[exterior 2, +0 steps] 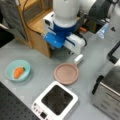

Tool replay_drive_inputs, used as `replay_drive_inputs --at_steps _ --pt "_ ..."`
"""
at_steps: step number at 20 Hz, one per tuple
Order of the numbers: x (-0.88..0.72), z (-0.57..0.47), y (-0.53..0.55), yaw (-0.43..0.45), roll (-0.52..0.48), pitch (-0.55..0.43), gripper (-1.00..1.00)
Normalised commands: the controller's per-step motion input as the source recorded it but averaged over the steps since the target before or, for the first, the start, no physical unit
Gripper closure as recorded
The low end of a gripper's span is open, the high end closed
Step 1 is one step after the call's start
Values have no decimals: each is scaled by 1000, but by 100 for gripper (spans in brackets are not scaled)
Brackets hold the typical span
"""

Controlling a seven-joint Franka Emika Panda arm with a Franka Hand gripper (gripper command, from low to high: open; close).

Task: Pick up the pan. Place the pan on the table. Pick up the bowl. Place the bowl on the stove.

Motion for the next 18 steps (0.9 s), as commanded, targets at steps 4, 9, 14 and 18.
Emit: replay_drive_inputs --at_steps 4,9,14,18 --pt "565 263 -403 -44 228 273 -100" --pt "493 177 -412 -42 223 261 -100" --pt "525 128 -438 -17 185 266 -100" --pt "607 59 -446 -36 177 251 -100"
